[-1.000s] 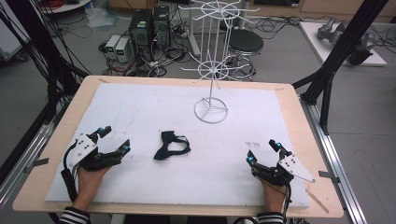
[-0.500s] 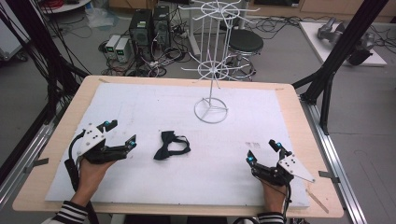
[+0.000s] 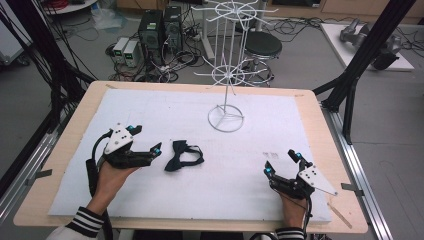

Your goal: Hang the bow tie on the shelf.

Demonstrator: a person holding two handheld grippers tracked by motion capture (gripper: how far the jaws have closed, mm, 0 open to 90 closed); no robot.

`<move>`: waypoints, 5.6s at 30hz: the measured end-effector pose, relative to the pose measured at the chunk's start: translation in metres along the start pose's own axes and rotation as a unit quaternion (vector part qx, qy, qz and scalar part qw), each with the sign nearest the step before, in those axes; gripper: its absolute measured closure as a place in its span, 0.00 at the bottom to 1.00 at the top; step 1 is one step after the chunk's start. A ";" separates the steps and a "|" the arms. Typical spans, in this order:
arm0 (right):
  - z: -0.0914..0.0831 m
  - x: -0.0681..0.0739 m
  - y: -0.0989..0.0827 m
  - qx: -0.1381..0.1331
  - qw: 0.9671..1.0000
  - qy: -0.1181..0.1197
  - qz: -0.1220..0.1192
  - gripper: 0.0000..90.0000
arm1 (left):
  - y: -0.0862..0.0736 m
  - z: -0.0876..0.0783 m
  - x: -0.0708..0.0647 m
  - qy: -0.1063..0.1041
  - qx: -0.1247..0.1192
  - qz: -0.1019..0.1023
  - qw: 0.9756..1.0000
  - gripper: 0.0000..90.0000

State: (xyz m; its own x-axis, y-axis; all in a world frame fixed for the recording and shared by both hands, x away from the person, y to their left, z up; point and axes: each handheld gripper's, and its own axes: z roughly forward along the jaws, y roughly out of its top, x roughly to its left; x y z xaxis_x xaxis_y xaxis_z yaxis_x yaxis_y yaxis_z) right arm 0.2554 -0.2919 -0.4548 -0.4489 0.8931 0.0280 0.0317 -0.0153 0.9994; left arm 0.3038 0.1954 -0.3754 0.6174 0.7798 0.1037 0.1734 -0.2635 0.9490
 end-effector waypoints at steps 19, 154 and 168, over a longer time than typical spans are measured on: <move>0.000 0.000 0.000 0.000 1.000 0.000 0.000 0.10 | 0.015 0.035 -0.010 -0.019 0.118 -0.042 0.992 0.17; 0.000 -0.001 0.000 -0.003 1.000 -0.003 0.004 0.10 | 0.030 0.091 -0.034 -0.094 0.185 -0.011 0.978 0.82; 0.000 -0.001 0.000 -0.003 1.000 -0.003 0.004 0.10 | 0.044 0.082 -0.030 -0.097 0.097 -0.028 0.990 0.82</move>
State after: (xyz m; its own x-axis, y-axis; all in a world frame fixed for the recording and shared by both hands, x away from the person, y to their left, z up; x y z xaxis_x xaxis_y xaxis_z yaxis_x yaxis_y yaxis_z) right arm 0.2559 -0.2930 -0.4548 -0.4434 0.8956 0.0353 0.0299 -0.0246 0.9992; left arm 0.3556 0.1141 -0.3614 0.7347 0.6779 -0.0251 0.3446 -0.3411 0.8746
